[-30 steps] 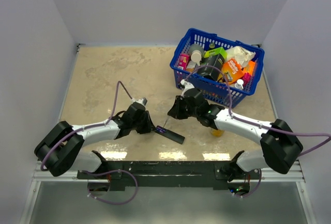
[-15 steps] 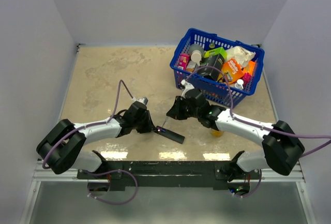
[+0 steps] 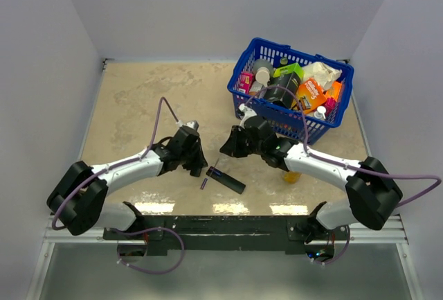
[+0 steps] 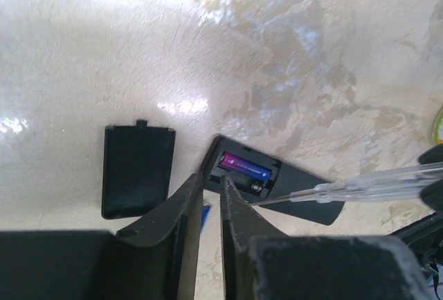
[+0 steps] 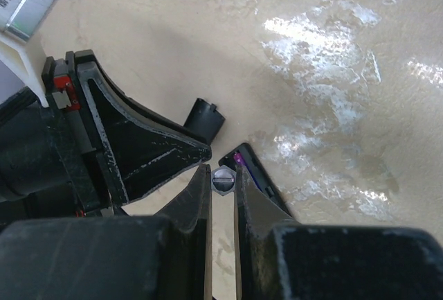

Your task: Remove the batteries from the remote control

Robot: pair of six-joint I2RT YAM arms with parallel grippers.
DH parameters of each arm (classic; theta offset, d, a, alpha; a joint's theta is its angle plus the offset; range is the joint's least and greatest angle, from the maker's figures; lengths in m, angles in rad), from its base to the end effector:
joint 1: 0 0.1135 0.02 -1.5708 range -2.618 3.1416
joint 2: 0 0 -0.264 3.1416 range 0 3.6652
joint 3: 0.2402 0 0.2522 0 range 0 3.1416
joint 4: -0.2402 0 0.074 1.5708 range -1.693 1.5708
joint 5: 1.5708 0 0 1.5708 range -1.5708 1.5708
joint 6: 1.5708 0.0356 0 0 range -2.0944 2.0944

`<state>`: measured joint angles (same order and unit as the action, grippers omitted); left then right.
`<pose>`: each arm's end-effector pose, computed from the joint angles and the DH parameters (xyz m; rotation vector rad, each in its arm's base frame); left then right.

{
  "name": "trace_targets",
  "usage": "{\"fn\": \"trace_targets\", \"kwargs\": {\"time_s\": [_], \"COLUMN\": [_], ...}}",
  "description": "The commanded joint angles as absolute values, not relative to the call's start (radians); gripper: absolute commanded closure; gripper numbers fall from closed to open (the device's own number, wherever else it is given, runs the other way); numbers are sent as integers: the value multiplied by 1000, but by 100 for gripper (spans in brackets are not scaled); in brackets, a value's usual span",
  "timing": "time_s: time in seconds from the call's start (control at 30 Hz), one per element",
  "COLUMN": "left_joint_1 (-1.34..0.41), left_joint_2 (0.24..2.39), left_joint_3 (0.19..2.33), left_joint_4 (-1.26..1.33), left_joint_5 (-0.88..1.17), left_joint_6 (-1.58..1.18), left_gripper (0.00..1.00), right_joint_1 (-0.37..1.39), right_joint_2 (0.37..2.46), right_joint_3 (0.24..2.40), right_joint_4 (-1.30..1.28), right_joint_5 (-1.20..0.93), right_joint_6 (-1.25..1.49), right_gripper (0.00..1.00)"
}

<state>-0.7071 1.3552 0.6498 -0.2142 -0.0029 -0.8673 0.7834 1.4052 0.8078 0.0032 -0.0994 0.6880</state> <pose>0.1942 -0.1658 0.1711 -0.2102 2.6026 -0.6218 0.2125 0.2166 0.2244 -0.1719 2.3151 0.9129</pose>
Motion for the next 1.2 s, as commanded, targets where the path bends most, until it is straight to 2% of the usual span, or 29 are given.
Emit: {"fn": "trace_targets", "kwargs": {"time_s": [0.0,0.23,0.37,0.53,0.63,0.8,0.93,1.17], "left_joint_1": [-674,-543,-471,-430,-429,-428,-428,-436], "left_joint_2": [1321,1255,1201,1155,1147,1126,1150,1210], "left_joint_3": [749,767,762,770,766,704,667,598], "left_joint_4": [-297,-368,-393,-422,-420,-348,-276,-155], "left_joint_5": [-43,-31,-5,52,103,222,334,439], "left_joint_6": [-804,-727,-677,-597,-581,-595,-595,-624], "left_gripper": [79,76,68,58,57,55,54,60], "right_joint_1": [781,779,798,805,805,805,805,805], "right_joint_2": [1402,1428,1445,1405,1367,1309,1260,1273], "right_joint_3": [862,864,830,818,848,859,792,802], "right_joint_4": [25,43,140,100,13,-44,102,94], "right_joint_5": [-107,-187,-305,-264,-172,-51,-77,-21], "right_joint_6": [693,667,647,621,588,491,431,405], "right_gripper": [100,100,100,100,100,100,100,100]}}
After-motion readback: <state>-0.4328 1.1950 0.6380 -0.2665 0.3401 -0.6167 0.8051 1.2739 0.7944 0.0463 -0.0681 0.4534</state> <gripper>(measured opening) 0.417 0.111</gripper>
